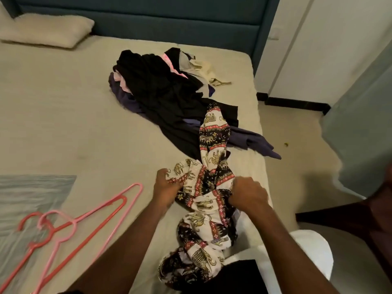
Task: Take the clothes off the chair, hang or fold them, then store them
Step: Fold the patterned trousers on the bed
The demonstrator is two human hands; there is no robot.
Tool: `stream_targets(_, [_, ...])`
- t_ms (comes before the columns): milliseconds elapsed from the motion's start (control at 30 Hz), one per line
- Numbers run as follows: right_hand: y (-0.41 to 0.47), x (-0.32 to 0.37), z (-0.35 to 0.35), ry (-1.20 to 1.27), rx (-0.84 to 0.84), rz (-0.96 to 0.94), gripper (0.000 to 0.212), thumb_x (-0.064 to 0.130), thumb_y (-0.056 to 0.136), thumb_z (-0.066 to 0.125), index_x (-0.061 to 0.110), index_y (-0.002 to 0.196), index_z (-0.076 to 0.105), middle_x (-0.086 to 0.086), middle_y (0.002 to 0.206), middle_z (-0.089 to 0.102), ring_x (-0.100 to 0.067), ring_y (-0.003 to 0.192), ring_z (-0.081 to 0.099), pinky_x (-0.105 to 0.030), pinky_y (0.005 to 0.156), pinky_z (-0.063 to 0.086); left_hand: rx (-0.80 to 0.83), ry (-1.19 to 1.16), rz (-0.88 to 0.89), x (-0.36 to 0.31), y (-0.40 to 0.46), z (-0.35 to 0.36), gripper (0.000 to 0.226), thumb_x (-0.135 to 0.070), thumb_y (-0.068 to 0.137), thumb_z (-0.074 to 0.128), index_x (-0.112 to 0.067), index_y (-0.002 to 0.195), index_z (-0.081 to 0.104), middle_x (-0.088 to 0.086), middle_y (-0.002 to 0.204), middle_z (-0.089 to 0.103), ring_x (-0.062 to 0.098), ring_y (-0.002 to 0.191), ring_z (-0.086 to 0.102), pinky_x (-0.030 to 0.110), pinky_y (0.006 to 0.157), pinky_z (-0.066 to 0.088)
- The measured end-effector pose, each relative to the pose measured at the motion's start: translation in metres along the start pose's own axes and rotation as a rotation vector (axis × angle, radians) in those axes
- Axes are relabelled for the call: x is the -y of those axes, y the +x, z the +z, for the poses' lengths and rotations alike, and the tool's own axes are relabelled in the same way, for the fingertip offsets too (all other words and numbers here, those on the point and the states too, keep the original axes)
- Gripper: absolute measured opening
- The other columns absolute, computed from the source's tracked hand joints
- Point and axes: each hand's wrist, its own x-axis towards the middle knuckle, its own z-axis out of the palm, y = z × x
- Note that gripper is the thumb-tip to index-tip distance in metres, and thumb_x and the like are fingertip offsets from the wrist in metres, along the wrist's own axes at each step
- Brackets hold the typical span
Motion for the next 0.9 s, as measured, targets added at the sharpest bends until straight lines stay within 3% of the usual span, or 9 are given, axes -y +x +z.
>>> stream_targets(67, [0.009, 0.019, -0.001, 0.276, -0.222, -0.186, 0.029, 0.032, 0.085, 0.073, 0.02, 0.105, 0.056, -0.003, 0.104, 0.063, -0.024, 0.098, 0.063, -0.033, 0.076, 0.047, 0.023, 0.021, -0.004, -0.004, 0.004, 0.005, 0.052, -0.014, 0.055, 0.075, -0.032, 0.102, 0.067, 0.006, 0.106, 0.074, 0.028, 0.093, 0.072, 0.052, 0.084, 0.061])
stream_targets(133, [0.012, 0.045, 0.005, 0.539, -0.107, -0.36, 0.044, 0.042, 0.085, 0.075, 0.027, 0.118, 0.052, -0.002, 0.112, 0.063, -0.02, 0.101, 0.06, -0.035, 0.082, 0.049, 0.097, -0.037, -0.013, -0.014, -0.006, 0.004, 0.037, 0.005, 0.067, 0.067, -0.019, 0.095, 0.072, 0.011, 0.098, 0.074, 0.03, 0.091, 0.07, 0.048, 0.082, 0.059])
stream_targets(200, [0.017, 0.07, 0.025, 0.372, 0.01, -0.427, 0.063, 0.046, 0.086, 0.072, 0.038, 0.139, 0.039, -0.006, 0.131, 0.059, -0.025, 0.118, 0.058, -0.05, 0.101, 0.048, 0.194, -0.042, 0.009, -0.023, -0.018, -0.003, 0.033, 0.014, 0.076, 0.06, -0.013, 0.092, 0.068, 0.012, 0.09, 0.071, 0.029, 0.088, 0.065, 0.039, 0.074, 0.052])
stream_targets(267, [0.023, 0.08, 0.046, 0.229, -0.054, -0.408, 0.047, 0.04, 0.095, 0.063, 0.04, 0.138, 0.044, -0.004, 0.129, 0.061, -0.023, 0.116, 0.06, -0.057, 0.104, 0.045, 0.261, -0.068, -0.026, -0.029, -0.021, -0.016, 0.029, 0.013, 0.083, 0.057, -0.014, 0.093, 0.063, 0.015, 0.091, 0.069, 0.03, 0.09, 0.063, 0.038, 0.073, 0.048])
stream_targets(333, [0.035, 0.075, 0.044, 0.471, -0.14, -0.362, 0.02, 0.027, 0.102, 0.055, 0.032, 0.12, 0.063, -0.001, 0.106, 0.069, -0.01, 0.084, 0.066, -0.043, 0.082, 0.058, 0.325, -0.179, -0.086, -0.042, -0.018, -0.031, 0.025, 0.011, 0.089, 0.056, -0.011, 0.1, 0.061, 0.021, 0.103, 0.07, 0.033, 0.095, 0.065, 0.04, 0.076, 0.052])
stream_targets(433, [0.056, 0.045, -0.001, 0.931, -0.123, -0.265, 0.022, 0.011, 0.105, 0.051, 0.021, 0.101, 0.069, -0.002, 0.09, 0.068, -0.005, 0.051, 0.052, -0.023, 0.047, 0.043, 0.47, -0.426, -0.069, -0.074, -0.007, -0.054, 0.032, 0.0, 0.09, 0.055, 0.001, 0.121, 0.06, 0.026, 0.121, 0.068, 0.035, 0.108, 0.067, 0.043, 0.087, 0.06])
stream_targets(600, [0.053, -0.011, -0.11, 1.46, 0.017, -0.262, 0.01, 0.025, 0.102, 0.06, 0.016, 0.102, 0.065, -0.01, 0.106, 0.07, -0.026, 0.089, 0.065, -0.033, 0.068, 0.055, 0.426, -0.105, 0.172, -0.157, 0.019, -0.056, 0.037, -0.014, 0.079, 0.078, 0.009, 0.104, 0.065, 0.03, 0.112, 0.07, 0.026, 0.088, 0.071, 0.033, 0.078, 0.06])
stream_targets(767, [0.044, -0.056, -0.213, 0.558, -0.088, -0.325, 0.021, 0.018, 0.084, 0.082, 0.012, 0.102, 0.071, -0.006, 0.098, 0.072, -0.022, 0.095, 0.069, -0.046, 0.089, 0.059, 0.322, 0.491, 0.603, -0.284, 0.035, -0.062, 0.039, -0.014, 0.064, 0.093, -0.002, 0.069, 0.056, 0.003, 0.064, 0.056, 0.012, 0.063, 0.055, 0.029, 0.065, 0.042])
stream_targets(900, [0.037, -0.055, -0.305, 0.644, -0.531, -0.384, 0.01, 0.019, 0.086, 0.08, 0.014, 0.083, 0.073, -0.006, 0.081, 0.073, -0.018, 0.077, 0.069, -0.041, 0.071, 0.058, 0.084, 0.481, 0.971, -0.401, 0.017, -0.06, 0.031, -0.008, 0.072, 0.088, -0.001, 0.069, 0.058, -0.004, 0.057, 0.05, 0.001, 0.051, 0.042, 0.026, 0.051, 0.033])
